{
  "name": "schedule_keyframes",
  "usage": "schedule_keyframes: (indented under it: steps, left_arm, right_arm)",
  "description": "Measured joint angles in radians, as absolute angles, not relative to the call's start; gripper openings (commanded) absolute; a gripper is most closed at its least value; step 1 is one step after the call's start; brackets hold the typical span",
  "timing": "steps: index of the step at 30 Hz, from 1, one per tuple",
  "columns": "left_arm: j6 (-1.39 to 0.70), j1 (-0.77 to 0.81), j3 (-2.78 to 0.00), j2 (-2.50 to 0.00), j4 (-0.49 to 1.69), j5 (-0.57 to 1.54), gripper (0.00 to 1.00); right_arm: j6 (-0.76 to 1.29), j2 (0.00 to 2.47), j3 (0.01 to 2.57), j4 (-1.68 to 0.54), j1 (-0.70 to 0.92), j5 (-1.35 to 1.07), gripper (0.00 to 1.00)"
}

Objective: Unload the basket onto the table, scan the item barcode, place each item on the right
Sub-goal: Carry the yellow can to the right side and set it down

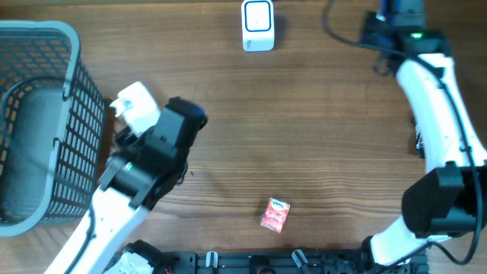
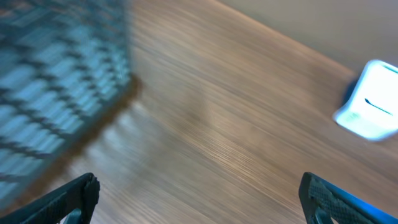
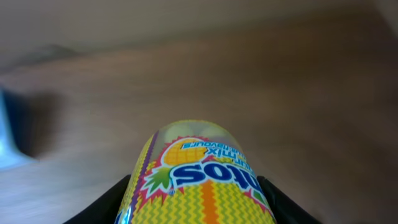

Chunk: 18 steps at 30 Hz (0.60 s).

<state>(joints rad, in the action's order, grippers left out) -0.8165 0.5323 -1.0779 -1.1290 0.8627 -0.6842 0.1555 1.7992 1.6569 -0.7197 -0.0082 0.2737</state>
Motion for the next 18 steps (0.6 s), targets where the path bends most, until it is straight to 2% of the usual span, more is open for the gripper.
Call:
schedule_keyframes:
  steps: [2, 9, 14, 18]
  left_arm:
    - [-0.775, 0.532, -1.078, -1.192, 0.791, -0.594, 1.00]
    - [-0.608, 0.572, -1.078, -1.402, 0.626, -0.249, 1.00]
    - [-0.558, 0.644, -1.078, -1.491, 0.601, -0.141, 1.00]
    - [-0.535, 0.707, -1.078, -1.518, 0.586, -0.115, 1.00]
  right_arm:
    - [0.161, 1.803, 1.637, -0.759, -0.088, 0.281, 0.47]
    - [0.178, 1.812, 1.626, -0.793, -0.353, 0.263, 0.48]
    - [0.191, 1.844, 1.626, -0.793, -0.469, 0.215, 0.49]
    - [0.197, 1.963, 1.626, -0.766, -0.488, 0.201, 0.49]
